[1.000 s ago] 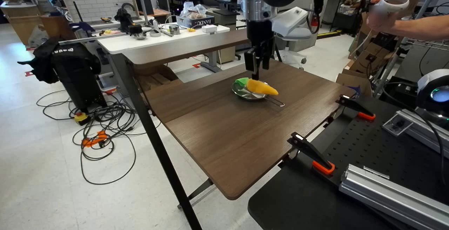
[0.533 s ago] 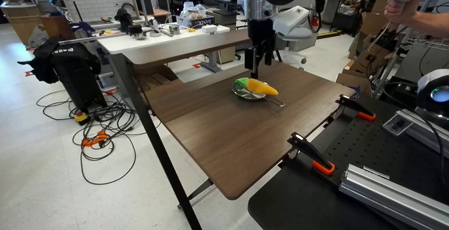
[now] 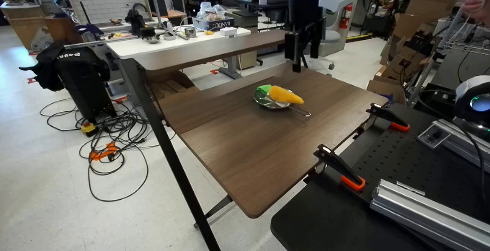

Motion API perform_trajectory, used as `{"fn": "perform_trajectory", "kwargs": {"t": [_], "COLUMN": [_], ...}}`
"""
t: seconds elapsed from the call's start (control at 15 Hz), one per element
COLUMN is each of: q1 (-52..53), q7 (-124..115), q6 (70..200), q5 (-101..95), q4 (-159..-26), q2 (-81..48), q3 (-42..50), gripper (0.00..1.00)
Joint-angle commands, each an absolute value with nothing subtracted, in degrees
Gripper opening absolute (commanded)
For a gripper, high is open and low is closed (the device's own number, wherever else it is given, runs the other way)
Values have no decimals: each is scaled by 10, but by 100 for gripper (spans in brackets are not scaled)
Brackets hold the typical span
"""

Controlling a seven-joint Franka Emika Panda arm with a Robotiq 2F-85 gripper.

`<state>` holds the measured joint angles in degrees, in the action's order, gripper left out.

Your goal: Put the carrot plush on the pan

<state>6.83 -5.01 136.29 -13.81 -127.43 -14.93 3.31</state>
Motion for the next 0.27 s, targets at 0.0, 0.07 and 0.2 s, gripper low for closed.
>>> {"fn": "perform_trajectory", "kwargs": {"t": [0.0, 0.07, 0.2], "q1": [49, 46, 40], "q7": [-62, -68, -80], "q6": [1308, 1294, 1271], "q5": [-114, -110, -101], "q4": [-1341, -1353, -1374], "q2": [-52, -32, 1], "q3": [22, 22, 22], "gripper": [100, 100, 100]}}
